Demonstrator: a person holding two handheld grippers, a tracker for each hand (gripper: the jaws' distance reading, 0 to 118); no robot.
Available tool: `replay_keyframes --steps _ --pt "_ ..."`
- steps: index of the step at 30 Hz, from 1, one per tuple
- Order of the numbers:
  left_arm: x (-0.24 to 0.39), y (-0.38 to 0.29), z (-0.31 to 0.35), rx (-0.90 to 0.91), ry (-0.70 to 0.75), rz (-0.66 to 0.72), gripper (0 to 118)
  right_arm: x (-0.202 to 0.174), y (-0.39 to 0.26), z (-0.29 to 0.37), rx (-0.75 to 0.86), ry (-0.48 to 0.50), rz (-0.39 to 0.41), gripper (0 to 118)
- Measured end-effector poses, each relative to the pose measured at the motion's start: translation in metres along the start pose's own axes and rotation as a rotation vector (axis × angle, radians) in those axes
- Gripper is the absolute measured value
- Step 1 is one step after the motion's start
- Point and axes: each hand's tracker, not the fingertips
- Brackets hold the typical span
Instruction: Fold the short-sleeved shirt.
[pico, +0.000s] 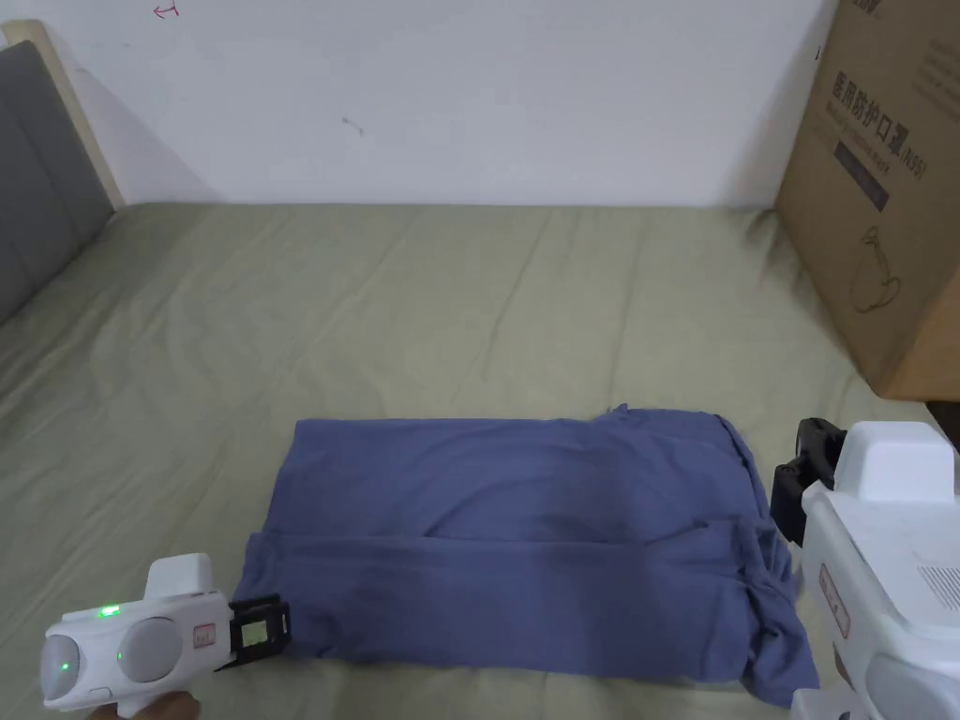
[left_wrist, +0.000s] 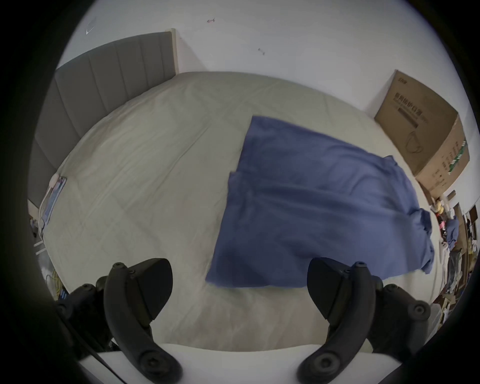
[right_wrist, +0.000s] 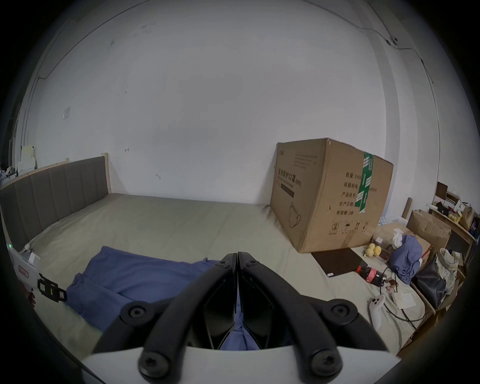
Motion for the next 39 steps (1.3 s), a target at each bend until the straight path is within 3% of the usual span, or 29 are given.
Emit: replay_keyframes --steps 2,3,4,6,8,9,13,15,16,17,19,20,24,28,30,32,33,39 --pt "-0.003 -0.002 -0.013 -0.024 0.021 0.007 105 -0.001 -0.004 -0.005 -0.018 0.003 0.003 1" --pt "-0.004 -0.002 -0.018 -0.03 0.021 0.012 98 -0.002 -0.005 -0.007 -0.025 0.005 0.006 1" --pt "-0.006 -0.001 -0.022 -0.042 0.021 0.018 84 -0.002 -0.006 -0.008 -0.031 0.006 0.01 1" --pt "-0.007 -0.003 -0.029 -0.062 -0.012 0.024 45 -0.002 -0.009 -0.01 -0.041 0.006 0.017 1" --pt "-0.004 -0.004 -0.036 -0.13 -0.08 0.029 17 -0.001 -0.011 -0.012 -0.055 0.007 0.018 1" --pt "0.0 -0.004 -0.037 -0.115 -0.082 0.02 10 0.0 -0.013 -0.013 -0.063 0.007 0.015 1" --pt "0.015 -0.003 -0.033 -0.091 -0.048 -0.074 4 0.011 -0.027 -0.024 -0.132 0.006 -0.025 5" --pt "0.017 -0.004 -0.023 -0.05 -0.052 -0.078 4 0.02 -0.042 -0.036 -0.247 0.025 -0.068 35" --pt "0.017 -0.002 -0.017 -0.03 -0.056 -0.08 4 0.024 -0.052 -0.043 -0.303 0.016 -0.077 43" --pt "0.016 0.0 -0.011 -0.013 -0.064 -0.074 4 0.027 -0.063 -0.051 -0.366 0.029 -0.087 43" --pt "0.014 0.004 0.001 0.004 -0.081 -0.067 4 0.032 -0.09 -0.066 -0.485 0.029 -0.103 89" --pt "0.014 0.005 0.004 0.015 -0.084 -0.066 4 0.033 -0.103 -0.071 -0.537 0.032 -0.106 101" --pt "0.014 0.006 0.006 0.015 -0.088 -0.074 4 0.037 -0.148 -0.089 -0.648 0.022 -0.154 99" --pt "0.013 0.003 0.006 0.01 -0.089 -0.058 4 0.044 -0.176 -0.093 -0.693 0.017 -0.208 78" --pt "0.012 0.001 0.005 0.008 -0.094 -0.05 4 0.046 -0.185 -0.094 -0.72 0.051 -0.232 51" --pt "0.012 0.0 0.005 0.003 -0.09 -0.054 4 0.042 -0.185 -0.087 -0.713 0.09 -0.262 8" --pt "0.012 -0.001 0.005 0.003 -0.087 -0.056 4 0.04 -0.184 -0.085 -0.7 0.113 -0.291 8" --pt "0.001 -0.004 0.014 0.022 -0.093 -0.022 4 0.054 -0.162 -0.059 -0.599 0.078 -0.223 8"
